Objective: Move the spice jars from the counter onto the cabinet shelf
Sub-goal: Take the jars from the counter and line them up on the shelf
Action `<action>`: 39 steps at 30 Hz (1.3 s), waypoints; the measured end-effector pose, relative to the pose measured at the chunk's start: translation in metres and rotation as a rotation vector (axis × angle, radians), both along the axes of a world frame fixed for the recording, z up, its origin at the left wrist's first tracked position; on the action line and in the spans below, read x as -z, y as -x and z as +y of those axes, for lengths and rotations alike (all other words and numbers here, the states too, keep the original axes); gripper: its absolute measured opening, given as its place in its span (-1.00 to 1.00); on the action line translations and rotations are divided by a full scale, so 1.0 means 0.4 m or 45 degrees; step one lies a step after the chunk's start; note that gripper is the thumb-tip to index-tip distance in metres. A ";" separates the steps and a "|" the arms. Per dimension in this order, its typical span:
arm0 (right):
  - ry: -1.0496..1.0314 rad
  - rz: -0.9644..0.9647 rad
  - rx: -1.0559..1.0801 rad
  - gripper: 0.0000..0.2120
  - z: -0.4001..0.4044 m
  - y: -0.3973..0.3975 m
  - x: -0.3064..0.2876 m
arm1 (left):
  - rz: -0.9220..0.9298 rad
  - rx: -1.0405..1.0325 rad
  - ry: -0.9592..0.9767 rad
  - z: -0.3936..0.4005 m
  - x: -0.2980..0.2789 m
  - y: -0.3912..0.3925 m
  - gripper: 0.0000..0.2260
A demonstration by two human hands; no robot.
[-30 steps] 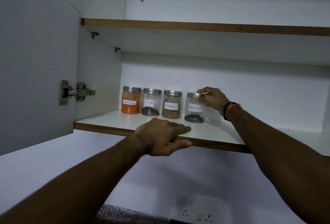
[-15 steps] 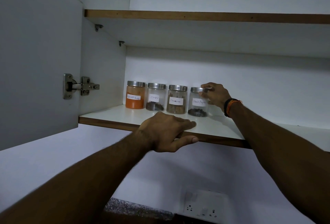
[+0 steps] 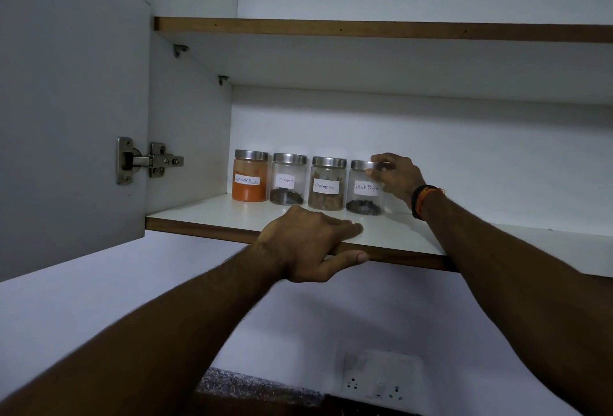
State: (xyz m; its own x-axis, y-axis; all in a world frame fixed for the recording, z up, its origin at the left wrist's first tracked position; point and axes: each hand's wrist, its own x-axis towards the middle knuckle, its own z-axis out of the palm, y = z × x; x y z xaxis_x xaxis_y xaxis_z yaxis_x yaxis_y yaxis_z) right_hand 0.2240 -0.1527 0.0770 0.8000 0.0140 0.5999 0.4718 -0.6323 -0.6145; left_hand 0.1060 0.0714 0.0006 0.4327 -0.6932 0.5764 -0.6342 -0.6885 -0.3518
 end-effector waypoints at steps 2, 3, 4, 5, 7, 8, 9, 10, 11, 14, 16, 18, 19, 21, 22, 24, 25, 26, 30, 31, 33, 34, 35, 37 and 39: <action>-0.009 0.008 0.001 -0.55 -0.001 -0.001 0.003 | -0.001 0.002 -0.001 0.000 0.000 -0.003 -0.31; -0.012 0.010 0.008 -0.52 -0.002 0.001 0.005 | -0.003 0.002 -0.003 0.000 0.000 -0.004 -0.32; -0.020 0.009 0.023 -0.49 -0.003 0.004 0.007 | -0.003 0.003 -0.004 0.000 -0.001 -0.005 -0.33; -0.031 0.000 0.042 -0.47 -0.004 0.008 0.008 | -0.003 0.001 -0.005 0.001 -0.002 -0.005 -0.34; -0.051 -0.037 0.085 -0.44 -0.005 0.020 0.008 | -0.006 0.000 -0.001 0.002 -0.003 -0.003 -0.33; -0.048 -0.062 0.111 -0.44 -0.006 0.027 0.006 | -0.006 -0.002 0.002 0.002 -0.004 -0.002 -0.33; -0.043 -0.083 0.143 -0.44 -0.006 0.038 0.007 | 0.005 -0.007 0.003 0.002 -0.004 0.000 -0.34; -0.039 -0.102 0.171 -0.46 -0.005 0.050 0.008 | 0.021 -0.018 0.003 0.002 -0.005 0.001 -0.34; -0.040 -0.114 0.186 -0.48 -0.002 0.064 0.012 | 0.037 -0.033 0.001 0.001 -0.006 0.004 -0.35; -0.072 -0.151 0.157 -0.58 0.017 0.114 0.026 | 0.073 -0.087 -0.010 0.001 -0.008 0.011 -0.35; -0.106 -0.183 0.111 -0.70 0.034 0.153 0.035 | 0.102 -0.125 -0.016 0.000 -0.011 0.019 -0.33; -0.152 -0.208 0.069 -0.79 0.050 0.201 0.043 | 0.146 -0.174 -0.020 -0.002 -0.013 0.028 -0.34; -0.173 -0.219 0.056 -0.82 0.058 0.229 0.048 | 0.175 -0.202 -0.021 -0.003 -0.012 0.035 -0.36; -0.199 -0.249 0.031 -0.84 0.071 0.285 0.060 | 0.225 -0.234 0.004 -0.006 -0.010 0.052 -0.42; -0.193 -0.271 0.021 -0.83 0.077 0.313 0.070 | 0.238 -0.243 0.034 -0.008 -0.005 0.061 -0.44; -0.168 -0.339 0.016 -0.81 0.088 0.364 0.093 | 0.225 -0.262 0.100 -0.019 0.003 0.076 -0.49; -0.166 -0.389 0.020 -0.82 0.093 0.389 0.109 | 0.202 -0.260 0.135 -0.026 0.011 0.086 -0.52; -0.176 -0.445 0.024 -0.83 0.096 0.415 0.129 | 0.174 -0.245 0.173 -0.035 0.026 0.099 -0.56; -0.310 -0.600 0.042 -0.88 0.114 0.512 0.212 | 0.095 -0.235 0.299 -0.047 0.109 0.160 -0.47; -0.338 -0.610 0.043 -0.87 0.119 0.531 0.238 | 0.075 -0.235 0.321 -0.046 0.134 0.181 -0.41; -0.365 -0.598 0.053 -0.87 0.126 0.563 0.299 | 0.093 -0.178 0.406 -0.039 0.184 0.223 -0.38; -0.361 -0.569 0.064 -0.87 0.130 0.577 0.338 | 0.145 -0.124 0.453 -0.034 0.216 0.242 -0.40; -0.357 -0.534 0.074 -0.87 0.134 0.588 0.377 | 0.219 -0.079 0.476 -0.027 0.247 0.259 -0.43; -0.362 -0.441 0.084 -0.87 0.142 0.608 0.461 | 0.411 -0.061 0.450 -0.008 0.322 0.291 -0.49; -0.373 -0.303 0.082 -0.86 0.151 0.626 0.549 | 0.645 -0.088 0.398 0.013 0.405 0.319 -0.55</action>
State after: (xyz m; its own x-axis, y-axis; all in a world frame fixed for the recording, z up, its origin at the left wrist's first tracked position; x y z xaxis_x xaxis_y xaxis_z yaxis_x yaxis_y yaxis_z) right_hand -0.0266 -0.0925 -0.1428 0.6313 -0.2314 0.7402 0.5884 -0.4788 -0.6515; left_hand -0.0214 0.0767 -0.1614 0.7452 -0.4842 0.4585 -0.6199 -0.7564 0.2089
